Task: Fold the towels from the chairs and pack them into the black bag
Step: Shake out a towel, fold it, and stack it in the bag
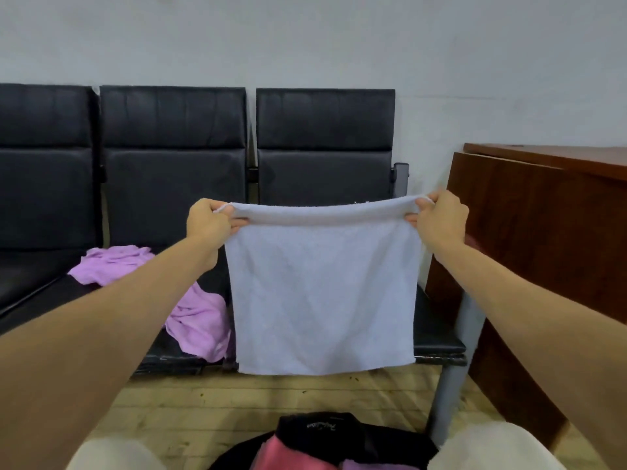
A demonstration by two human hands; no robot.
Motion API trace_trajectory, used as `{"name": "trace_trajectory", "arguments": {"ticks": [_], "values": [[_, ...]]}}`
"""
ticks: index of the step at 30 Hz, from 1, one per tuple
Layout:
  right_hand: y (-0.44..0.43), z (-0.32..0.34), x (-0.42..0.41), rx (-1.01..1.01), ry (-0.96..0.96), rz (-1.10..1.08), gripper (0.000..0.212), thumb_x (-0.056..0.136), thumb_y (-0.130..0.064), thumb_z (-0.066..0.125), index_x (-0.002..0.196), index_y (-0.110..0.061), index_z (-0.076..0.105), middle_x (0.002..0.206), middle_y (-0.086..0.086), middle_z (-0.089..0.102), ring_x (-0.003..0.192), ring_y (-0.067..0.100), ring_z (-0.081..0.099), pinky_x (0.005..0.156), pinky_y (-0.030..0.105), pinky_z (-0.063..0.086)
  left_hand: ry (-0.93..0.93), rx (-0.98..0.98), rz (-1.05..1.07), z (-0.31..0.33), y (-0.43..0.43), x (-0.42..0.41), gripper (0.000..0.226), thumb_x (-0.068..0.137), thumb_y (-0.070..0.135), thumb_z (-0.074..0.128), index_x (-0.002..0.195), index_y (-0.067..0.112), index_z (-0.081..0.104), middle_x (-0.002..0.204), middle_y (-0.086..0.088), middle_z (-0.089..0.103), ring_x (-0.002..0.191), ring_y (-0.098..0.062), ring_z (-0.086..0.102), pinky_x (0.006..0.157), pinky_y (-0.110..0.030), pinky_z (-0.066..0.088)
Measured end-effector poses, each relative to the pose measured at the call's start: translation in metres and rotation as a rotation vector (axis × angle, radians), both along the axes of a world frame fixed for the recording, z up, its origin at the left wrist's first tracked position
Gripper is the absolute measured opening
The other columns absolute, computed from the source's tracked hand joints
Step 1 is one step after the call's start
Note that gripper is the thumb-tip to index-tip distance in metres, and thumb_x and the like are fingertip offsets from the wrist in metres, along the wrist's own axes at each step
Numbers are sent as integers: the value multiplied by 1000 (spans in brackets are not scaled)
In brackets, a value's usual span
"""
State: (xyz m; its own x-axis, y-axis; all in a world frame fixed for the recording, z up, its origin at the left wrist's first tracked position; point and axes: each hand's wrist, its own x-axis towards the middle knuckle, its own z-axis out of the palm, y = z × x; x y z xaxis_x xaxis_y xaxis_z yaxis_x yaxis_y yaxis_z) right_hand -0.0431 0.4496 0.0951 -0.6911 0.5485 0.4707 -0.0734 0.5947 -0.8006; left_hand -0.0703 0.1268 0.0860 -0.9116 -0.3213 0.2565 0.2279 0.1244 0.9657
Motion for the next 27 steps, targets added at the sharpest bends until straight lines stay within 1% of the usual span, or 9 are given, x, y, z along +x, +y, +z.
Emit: {"name": "trace_trajectory", "arguments": {"ticks": [4, 8, 12, 15, 17, 20, 23, 25, 27], "values": [[10, -26, -37, 4, 9, 10, 18, 96, -15, 57, 110, -8, 64, 108, 13, 65, 96, 25, 63, 91, 43, 54, -50, -14, -38, -28, 6, -32, 9, 98, 7, 49, 105, 6, 54, 108, -11, 59, 85, -10, 64, 73, -19, 52], [16, -53, -64, -19, -53, 61, 16, 97, -17, 56, 104, -14, 69, 99, 8, 70, 92, 24, 68, 90, 46, 55, -110, -13, -51, -64, 6, -65, 13, 96, 7, 52, 106, 3, 60, 112, -14, 63, 101, -19, 65, 79, -24, 52], [6, -104, -63, 22, -149, 132, 16, 100, -17, 51, 104, -14, 66, 100, 8, 68, 93, 22, 67, 87, 41, 57, -188, -115, -85, -113, 8, -70, 9, 95, 12, 52, 95, 7, 60, 108, -16, 64, 100, -26, 65, 76, -28, 53], [-2, -158, -46, 133, -321, 227, 14, 100, -18, 49, 94, -17, 62, 94, 8, 67, 87, 22, 66, 80, 39, 58, -248, -249, -191, -169, 17, -50, 13, 98, 12, 45, 86, 18, 48, 102, -13, 59, 96, -28, 64, 65, -27, 52], [-4, -188, -38, 294, -423, 269, 20, 99, -15, 48, 85, -12, 62, 88, 9, 67, 81, 25, 64, 72, 40, 55, -207, -437, -237, -202, 22, -40, 20, 97, 14, 44, 83, 28, 45, 91, -5, 58, 89, -28, 61, 67, -33, 48], [-4, -211, -33, 440, -475, 340, 21, 95, -11, 47, 78, -13, 61, 82, 10, 66, 70, 26, 60, 65, 41, 51, -120, -709, -303, -227, 23, -29, 10, 97, 7, 44, 96, 17, 45, 98, 1, 55, 88, -21, 53, 72, -27, 36], [-5, -218, -36, 525, -469, 408, 21, 91, -6, 52, 77, -22, 55, 80, 3, 64, 70, 24, 57, 66, 41, 49, -40, -868, -348, -240, 20, -35, 24, 93, 4, 46, 116, 10, 44, 120, -4, 49, 100, -29, 55, 88, -41, 46], [-6, -223, -40, 520, -441, 422, 22, 92, -5, 53, 81, -25, 55, 81, 1, 62, 72, 24, 57, 68, 40, 50, -67, -911, -314, -240, 19, -40, 27, 96, 11, 45, 123, 12, 41, 126, -6, 49, 100, -32, 57, 89, -46, 47], [-8, -227, -47, 505, -423, 407, 16, 96, -7, 52, 92, -18, 63, 88, 5, 66, 76, 25, 61, 74, 43, 53, -97, -960, -274, -239, 21, -46, 27, 98, 15, 42, 125, 18, 39, 126, -5, 50, 95, -30, 58, 86, -45, 48]]}}
